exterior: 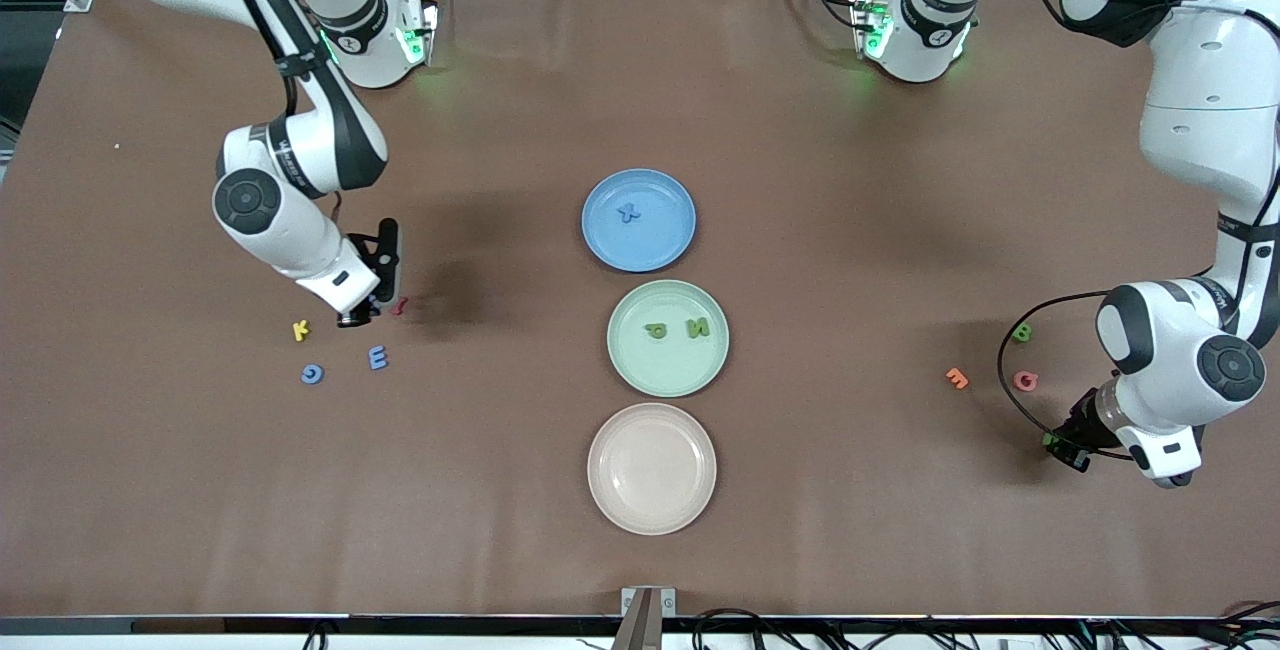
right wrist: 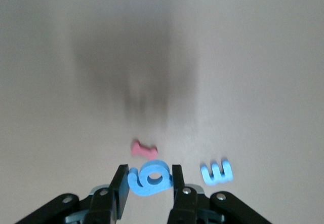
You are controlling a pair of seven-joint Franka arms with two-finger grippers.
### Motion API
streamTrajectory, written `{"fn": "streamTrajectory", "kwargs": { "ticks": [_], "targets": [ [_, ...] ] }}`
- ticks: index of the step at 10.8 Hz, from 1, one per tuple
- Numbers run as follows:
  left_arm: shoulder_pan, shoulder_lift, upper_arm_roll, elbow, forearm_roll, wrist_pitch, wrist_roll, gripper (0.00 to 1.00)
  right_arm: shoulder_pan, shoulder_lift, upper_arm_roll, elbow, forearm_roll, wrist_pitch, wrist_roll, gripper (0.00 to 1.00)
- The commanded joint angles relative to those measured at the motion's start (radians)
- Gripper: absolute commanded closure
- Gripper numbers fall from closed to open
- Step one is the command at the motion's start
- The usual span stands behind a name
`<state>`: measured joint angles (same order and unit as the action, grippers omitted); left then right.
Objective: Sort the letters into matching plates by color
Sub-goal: 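Carry the blue 9 toward the blue plate with the right gripper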
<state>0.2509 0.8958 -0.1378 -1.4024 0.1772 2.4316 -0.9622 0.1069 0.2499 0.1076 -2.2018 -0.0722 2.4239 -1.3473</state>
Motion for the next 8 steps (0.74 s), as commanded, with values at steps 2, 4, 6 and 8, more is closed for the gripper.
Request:
{"fn": "streamTrajectory", "kwargs": {
  "ticks": [2, 4, 6, 8],
  "targets": [
    [-0.007, -0.017, 0.003, 0.002, -0.002, -0.003, -0.001, 1.00, 0.175, -0.047, 0.003, -0.022, 0.081, -0.055, 0.266, 1.00],
    [-0.030, -0.035, 0.003, -0.001, -0.007, -0.016, -0.004, 1.00, 0.282, -0.049, 0.039, -0.022, 0.081, -0.059, 0.513, 1.00],
    [-0.045, -0.063, 0.000, -0.001, -0.012, -0.081, -0.004, 1.00, 0.368, -0.049, 0.082, -0.021, 0.081, -0.054, 0.746, 1.00],
    [-0.061, -0.096, -0.051, -0.001, -0.018, -0.152, -0.015, 1.00, 0.492, -0.034, 0.084, -0.015, 0.081, -0.030, 0.970, 1.00]
  ]
}}
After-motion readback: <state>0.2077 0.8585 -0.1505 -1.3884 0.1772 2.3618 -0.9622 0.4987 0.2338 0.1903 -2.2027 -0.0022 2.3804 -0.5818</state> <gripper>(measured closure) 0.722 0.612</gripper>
